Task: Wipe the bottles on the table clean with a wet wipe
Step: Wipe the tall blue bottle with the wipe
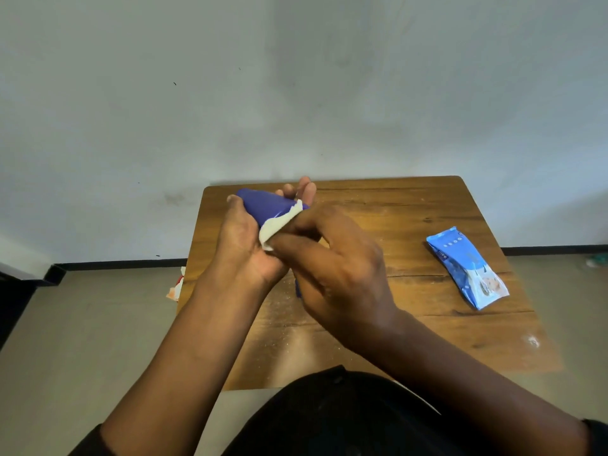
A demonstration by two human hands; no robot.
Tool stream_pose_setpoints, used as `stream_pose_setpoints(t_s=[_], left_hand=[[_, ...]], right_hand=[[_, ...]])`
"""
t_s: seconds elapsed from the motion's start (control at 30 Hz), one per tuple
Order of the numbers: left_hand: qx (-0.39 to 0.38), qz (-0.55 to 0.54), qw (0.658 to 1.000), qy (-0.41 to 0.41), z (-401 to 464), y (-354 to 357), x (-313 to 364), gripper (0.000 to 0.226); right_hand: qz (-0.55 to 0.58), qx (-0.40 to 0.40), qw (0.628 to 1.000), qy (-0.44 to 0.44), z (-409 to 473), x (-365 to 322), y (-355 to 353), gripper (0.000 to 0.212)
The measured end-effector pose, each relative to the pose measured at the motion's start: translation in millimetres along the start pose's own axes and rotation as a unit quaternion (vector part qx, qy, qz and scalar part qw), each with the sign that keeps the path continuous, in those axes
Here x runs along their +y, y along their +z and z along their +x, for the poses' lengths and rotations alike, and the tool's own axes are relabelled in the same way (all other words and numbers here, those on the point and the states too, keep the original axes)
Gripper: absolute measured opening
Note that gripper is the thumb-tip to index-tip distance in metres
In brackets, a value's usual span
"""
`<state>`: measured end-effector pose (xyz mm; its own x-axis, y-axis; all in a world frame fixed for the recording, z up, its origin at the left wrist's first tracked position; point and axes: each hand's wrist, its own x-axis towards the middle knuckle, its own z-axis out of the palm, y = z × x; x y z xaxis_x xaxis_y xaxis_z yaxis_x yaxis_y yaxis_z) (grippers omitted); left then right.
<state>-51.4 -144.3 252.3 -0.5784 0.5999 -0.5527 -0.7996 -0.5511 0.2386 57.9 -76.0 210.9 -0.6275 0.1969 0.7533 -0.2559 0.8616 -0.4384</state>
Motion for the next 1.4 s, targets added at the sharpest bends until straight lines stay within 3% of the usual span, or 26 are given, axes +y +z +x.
stream_pose_setpoints(t_s=[0.2,0.4,0.57,0.7,0.77,0.9,1.03,1.13,1.23,1.4], left_hand=[[0.017,0.012,0.999,0.028,-7.7,5.0,4.5,0.059],[0.002,-0.002,1.0,0.017,-9.2,5.2,-5.5,0.063],[-0.011,0.031,0.999,0.037,-8.7,3.7,-0.3,0.058],[-0.048,0.05,0.997,0.032,-5.5,-1.0,-5.4,0.063],[-0.08,0.08,0.992,0.052,-2.0,-5.9,-4.9,0.063],[-0.123,0.227,0.958,0.125,-0.3,-14.5,-1.5,0.068],[-0.168,0.273,0.938,0.134,-1.3,-12.9,-7.0,0.07],[-0.149,0.325,0.919,0.165,-1.3,-15.3,-16.8,0.072],[-0.143,0.384,0.888,0.207,-0.4,-21.3,-28.1,0.069],[-0.138,0.506,0.802,0.286,2.8,-29.8,-25.7,0.07]], right_hand=[[-0.017,0.054,0.994,0.096,10.6,14.7,-8.6,0.008],[-0.02,-0.003,1.0,0.016,-0.8,-4.1,-6.3,0.012],[-0.002,0.057,0.994,0.098,5.2,10.1,-12.3,0.01],[-0.033,0.016,0.999,0.022,-0.9,-5.5,-10.4,0.009],[-0.027,0.022,0.999,0.031,0.8,-6.0,-14.5,0.009],[-0.036,0.077,0.992,0.094,8.8,5.1,-29.2,0.007],[-0.051,-0.021,0.997,0.048,-1.2,5.8,-15.8,0.02],[-0.06,-0.048,0.997,0.015,-3.4,6.7,-9.1,0.023],[-0.047,0.031,0.997,0.045,15.1,13.2,-11.9,0.016],[0.017,0.127,0.983,0.127,47.6,22.6,-31.4,0.013]])
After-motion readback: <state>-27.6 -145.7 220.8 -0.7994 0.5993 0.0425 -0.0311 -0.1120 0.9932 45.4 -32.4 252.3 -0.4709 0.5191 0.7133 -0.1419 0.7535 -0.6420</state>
